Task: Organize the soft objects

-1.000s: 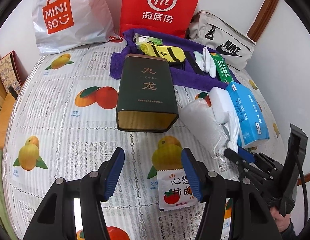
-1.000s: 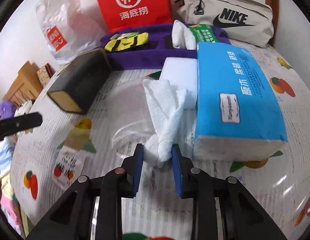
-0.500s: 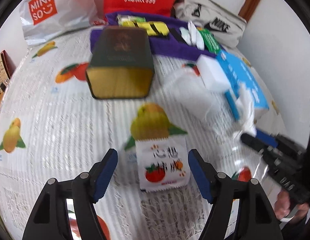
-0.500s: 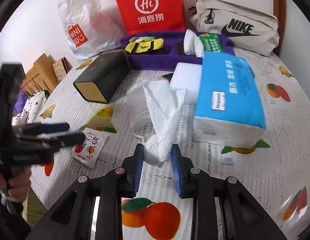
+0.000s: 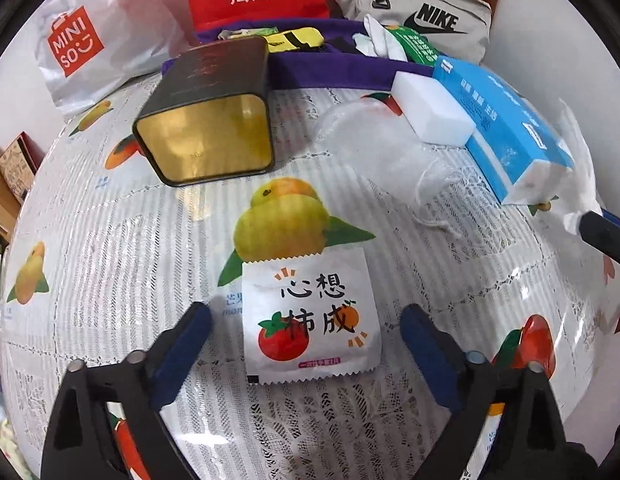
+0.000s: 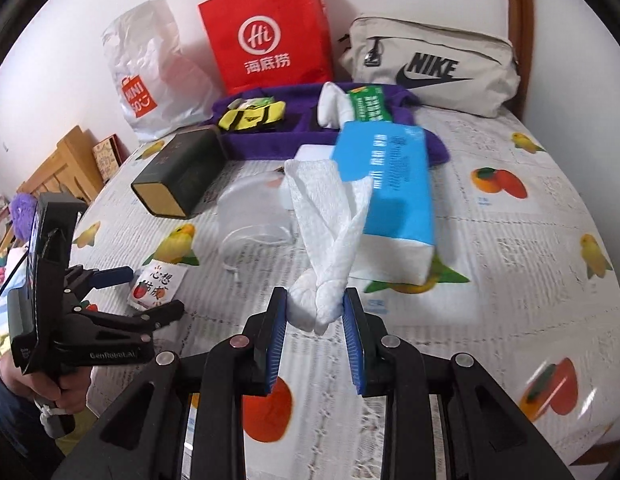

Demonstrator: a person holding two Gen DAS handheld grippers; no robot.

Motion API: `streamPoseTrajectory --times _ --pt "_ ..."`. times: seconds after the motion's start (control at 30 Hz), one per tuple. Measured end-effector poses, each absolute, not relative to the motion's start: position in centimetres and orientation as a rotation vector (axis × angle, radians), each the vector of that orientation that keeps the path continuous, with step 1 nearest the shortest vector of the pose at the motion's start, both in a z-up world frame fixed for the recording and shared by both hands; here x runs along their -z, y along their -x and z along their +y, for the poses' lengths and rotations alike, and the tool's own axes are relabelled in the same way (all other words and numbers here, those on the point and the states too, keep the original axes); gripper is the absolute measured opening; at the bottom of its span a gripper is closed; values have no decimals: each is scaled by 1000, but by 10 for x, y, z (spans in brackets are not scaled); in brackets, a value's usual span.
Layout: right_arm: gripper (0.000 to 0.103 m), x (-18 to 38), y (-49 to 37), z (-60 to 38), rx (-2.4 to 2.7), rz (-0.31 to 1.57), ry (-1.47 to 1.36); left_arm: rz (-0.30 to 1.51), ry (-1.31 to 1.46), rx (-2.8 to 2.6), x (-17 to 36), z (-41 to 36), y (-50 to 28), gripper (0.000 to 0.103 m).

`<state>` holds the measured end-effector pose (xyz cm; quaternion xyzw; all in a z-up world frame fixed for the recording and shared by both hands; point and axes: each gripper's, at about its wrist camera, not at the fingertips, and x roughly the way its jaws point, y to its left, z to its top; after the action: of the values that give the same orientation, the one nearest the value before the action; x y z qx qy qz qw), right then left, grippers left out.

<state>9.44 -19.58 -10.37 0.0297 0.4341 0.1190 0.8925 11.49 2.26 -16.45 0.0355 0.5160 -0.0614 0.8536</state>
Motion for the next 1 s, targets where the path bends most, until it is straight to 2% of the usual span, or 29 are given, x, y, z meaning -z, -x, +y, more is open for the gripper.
streamPoseTrajectory --times 0.03,0.1,0.17,0.57,0.7,1.0 --pt "28 104 -94 -198 -244 901 -65 1071 -69 124 163 24 -114 79" --pt "28 104 -93 -203 -238 899 -71 1051 -62 127 160 24 -111 58" --pt "28 105 -92 -207 -240 894 -72 1040 -60 145 158 23 -109 50" --pt "28 99 -84 -214 -272 878 -60 1063 -36 134 153 18 -110 41" --pt "28 100 -82 -215 -278 877 -63 1069 -14 133 151 20 -110 29" --pt "28 92 -83 -213 -292 864 -53 1070 18 151 145 22 -111 26"
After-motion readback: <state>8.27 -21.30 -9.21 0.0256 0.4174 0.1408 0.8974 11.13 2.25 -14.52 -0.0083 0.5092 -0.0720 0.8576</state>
